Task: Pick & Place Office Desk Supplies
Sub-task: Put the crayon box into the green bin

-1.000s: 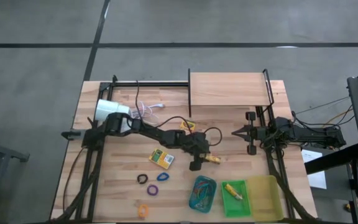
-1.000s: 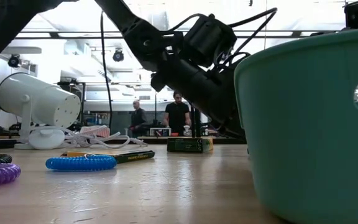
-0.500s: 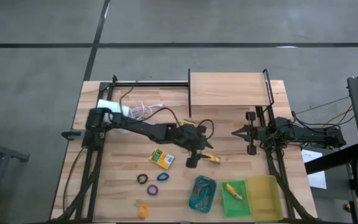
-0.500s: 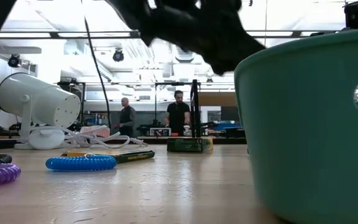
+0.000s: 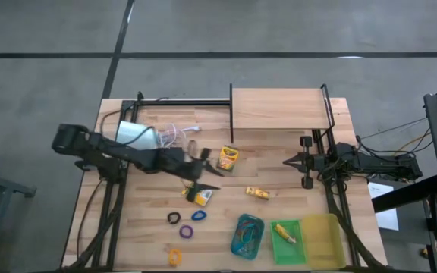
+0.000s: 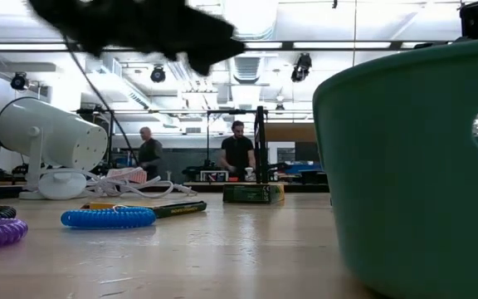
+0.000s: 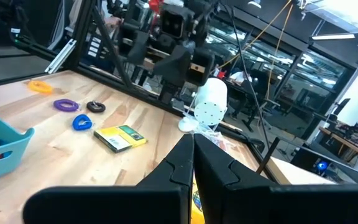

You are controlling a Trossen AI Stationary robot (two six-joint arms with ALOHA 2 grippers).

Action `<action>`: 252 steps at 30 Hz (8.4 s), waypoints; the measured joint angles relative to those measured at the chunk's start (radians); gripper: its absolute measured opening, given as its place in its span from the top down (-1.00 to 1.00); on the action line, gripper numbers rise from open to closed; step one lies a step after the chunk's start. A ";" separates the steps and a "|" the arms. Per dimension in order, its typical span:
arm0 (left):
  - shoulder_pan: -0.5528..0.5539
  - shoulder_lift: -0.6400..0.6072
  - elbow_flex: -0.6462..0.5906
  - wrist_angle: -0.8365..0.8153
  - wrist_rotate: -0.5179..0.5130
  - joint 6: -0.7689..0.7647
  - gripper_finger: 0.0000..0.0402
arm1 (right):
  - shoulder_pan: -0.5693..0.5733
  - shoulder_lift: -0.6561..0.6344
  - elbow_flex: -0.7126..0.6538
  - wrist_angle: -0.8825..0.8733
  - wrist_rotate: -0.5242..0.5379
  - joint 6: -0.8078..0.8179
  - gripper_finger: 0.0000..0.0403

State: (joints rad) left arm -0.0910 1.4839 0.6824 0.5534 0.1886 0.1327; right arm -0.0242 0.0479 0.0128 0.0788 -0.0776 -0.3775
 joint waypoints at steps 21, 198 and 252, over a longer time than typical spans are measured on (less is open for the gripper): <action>-0.002 -0.611 -0.613 0.342 -0.065 -0.084 -0.08 | 0.000 0.000 0.000 0.000 0.001 0.000 0.96; -0.002 -0.709 -0.638 -0.447 -0.091 -0.082 -0.08 | 0.287 1.291 0.750 -0.505 0.190 0.902 0.18; -0.002 -0.709 -0.638 -0.450 -0.092 -0.082 -0.08 | 0.354 1.473 0.548 -0.126 0.236 0.942 -0.08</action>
State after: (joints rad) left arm -0.0925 0.7746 0.0448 0.1036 0.0968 0.0502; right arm 0.3294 1.5208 0.5606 -0.0475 0.1587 0.5646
